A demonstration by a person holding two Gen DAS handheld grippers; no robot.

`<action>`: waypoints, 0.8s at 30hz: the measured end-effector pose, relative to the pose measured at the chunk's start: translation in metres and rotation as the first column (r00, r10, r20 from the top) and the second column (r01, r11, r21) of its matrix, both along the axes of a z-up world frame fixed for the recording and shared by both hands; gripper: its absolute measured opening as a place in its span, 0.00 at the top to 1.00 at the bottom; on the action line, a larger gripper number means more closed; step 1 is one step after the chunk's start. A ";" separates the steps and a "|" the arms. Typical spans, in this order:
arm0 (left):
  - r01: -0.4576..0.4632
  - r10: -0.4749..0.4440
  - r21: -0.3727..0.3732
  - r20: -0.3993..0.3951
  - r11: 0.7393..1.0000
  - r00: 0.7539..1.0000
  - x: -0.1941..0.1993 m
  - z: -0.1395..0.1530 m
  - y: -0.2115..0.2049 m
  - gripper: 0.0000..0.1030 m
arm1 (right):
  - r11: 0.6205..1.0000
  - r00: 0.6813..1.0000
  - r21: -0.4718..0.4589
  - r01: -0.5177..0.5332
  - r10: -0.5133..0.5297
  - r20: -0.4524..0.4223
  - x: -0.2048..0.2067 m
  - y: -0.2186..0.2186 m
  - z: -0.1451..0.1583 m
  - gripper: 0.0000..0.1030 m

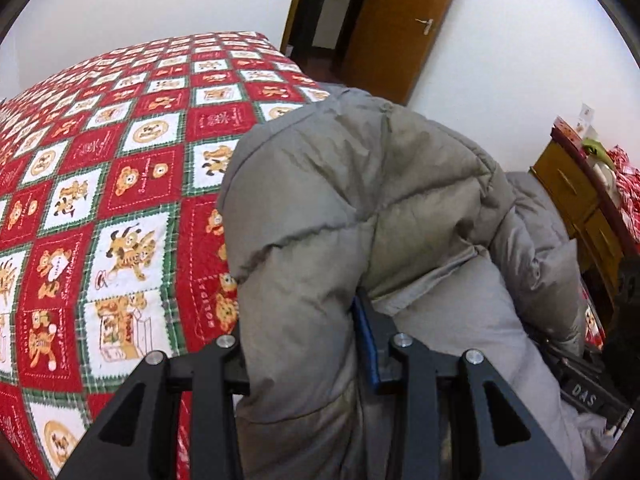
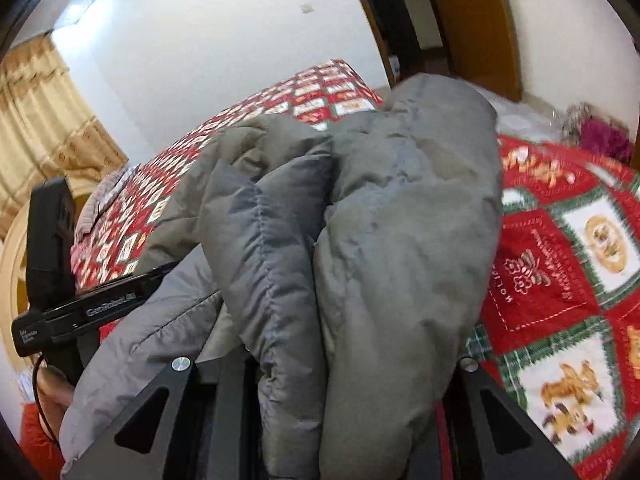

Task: Fold large clothes

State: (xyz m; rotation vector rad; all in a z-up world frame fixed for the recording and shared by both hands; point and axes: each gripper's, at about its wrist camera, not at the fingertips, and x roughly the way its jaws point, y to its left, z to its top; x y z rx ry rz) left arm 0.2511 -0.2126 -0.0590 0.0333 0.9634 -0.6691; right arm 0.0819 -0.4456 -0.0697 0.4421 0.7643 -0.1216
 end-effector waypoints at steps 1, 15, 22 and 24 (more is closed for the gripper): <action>-0.002 0.002 0.001 -0.001 1.000 1.000 0.001 -0.002 -0.001 0.59 | 1.000 1.000 0.028 0.003 -0.003 -0.004 0.001 -0.005 -0.005 0.74; -0.125 0.131 -0.088 0.061 0.988 0.990 -0.010 0.039 0.061 0.00 | 0.991 0.987 -0.050 0.128 -0.122 0.102 -0.078 -0.017 0.044 0.39; -0.099 0.100 -0.012 0.132 0.995 0.986 -0.043 0.056 0.049 0.00 | 0.983 0.981 -0.185 -0.002 0.038 0.191 -0.055 0.022 0.105 0.58; -0.091 0.090 -0.005 0.129 0.996 0.988 -0.048 0.053 0.046 0.00 | 0.977 0.988 -0.206 -0.062 0.089 0.124 -0.024 0.030 0.094 0.61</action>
